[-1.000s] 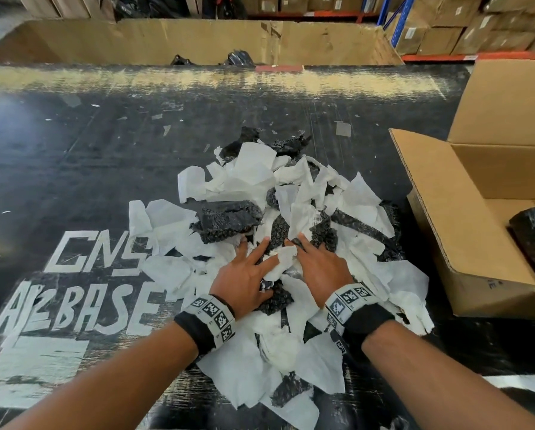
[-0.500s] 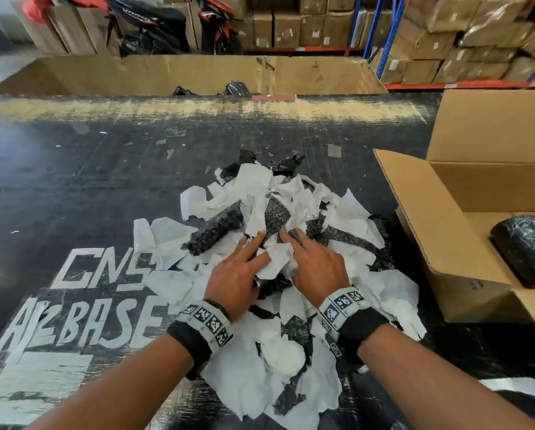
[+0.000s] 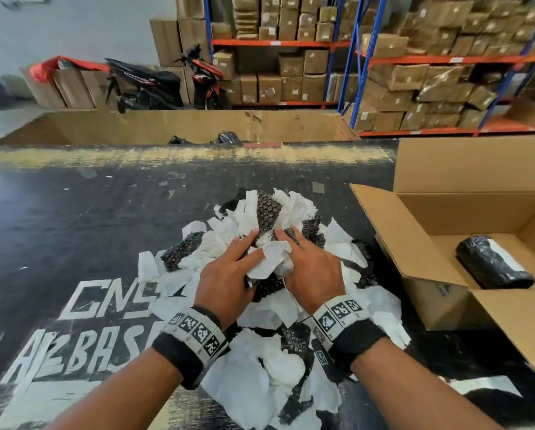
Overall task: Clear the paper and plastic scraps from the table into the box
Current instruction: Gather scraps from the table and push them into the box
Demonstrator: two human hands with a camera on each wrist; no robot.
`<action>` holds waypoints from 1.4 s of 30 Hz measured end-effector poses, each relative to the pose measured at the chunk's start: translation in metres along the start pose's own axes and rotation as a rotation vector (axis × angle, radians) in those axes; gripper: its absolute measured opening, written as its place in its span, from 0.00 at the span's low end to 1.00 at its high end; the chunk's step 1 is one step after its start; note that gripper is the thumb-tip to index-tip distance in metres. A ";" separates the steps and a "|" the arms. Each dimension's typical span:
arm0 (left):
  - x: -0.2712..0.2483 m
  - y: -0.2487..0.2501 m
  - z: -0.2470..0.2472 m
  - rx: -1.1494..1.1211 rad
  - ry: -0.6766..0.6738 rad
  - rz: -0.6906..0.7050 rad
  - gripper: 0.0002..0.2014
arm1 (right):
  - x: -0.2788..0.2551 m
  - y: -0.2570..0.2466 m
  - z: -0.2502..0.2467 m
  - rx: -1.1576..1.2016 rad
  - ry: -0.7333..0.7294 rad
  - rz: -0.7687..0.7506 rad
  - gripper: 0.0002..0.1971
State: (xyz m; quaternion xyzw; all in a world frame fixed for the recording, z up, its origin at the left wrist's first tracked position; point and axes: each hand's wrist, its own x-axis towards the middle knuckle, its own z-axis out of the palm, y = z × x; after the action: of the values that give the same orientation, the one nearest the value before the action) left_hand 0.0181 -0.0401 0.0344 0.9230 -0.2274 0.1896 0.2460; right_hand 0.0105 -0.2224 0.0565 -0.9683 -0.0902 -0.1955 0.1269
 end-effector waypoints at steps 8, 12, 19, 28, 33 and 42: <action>-0.012 0.031 -0.036 0.000 0.061 0.022 0.28 | -0.017 -0.011 -0.032 0.013 0.028 0.001 0.42; -0.011 0.060 -0.053 0.015 0.111 0.031 0.27 | -0.023 -0.008 -0.064 0.006 0.026 -0.001 0.41; 0.005 0.155 -0.071 0.031 0.195 0.064 0.24 | -0.046 0.033 -0.145 0.002 0.133 0.009 0.33; 0.019 0.345 -0.033 -0.015 0.233 0.142 0.25 | -0.135 0.161 -0.271 0.026 0.243 0.057 0.18; 0.052 0.433 0.009 -0.040 0.203 0.187 0.26 | -0.165 0.242 -0.329 0.009 0.249 0.151 0.13; 0.156 0.517 0.077 -0.059 0.140 0.226 0.26 | -0.125 0.371 -0.366 -0.072 0.193 0.279 0.14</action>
State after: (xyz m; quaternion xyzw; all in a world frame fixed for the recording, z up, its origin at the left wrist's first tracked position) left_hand -0.1006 -0.5337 0.2347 0.8683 -0.3176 0.2734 0.2655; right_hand -0.1497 -0.6941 0.2546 -0.9521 0.0646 -0.2711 0.1260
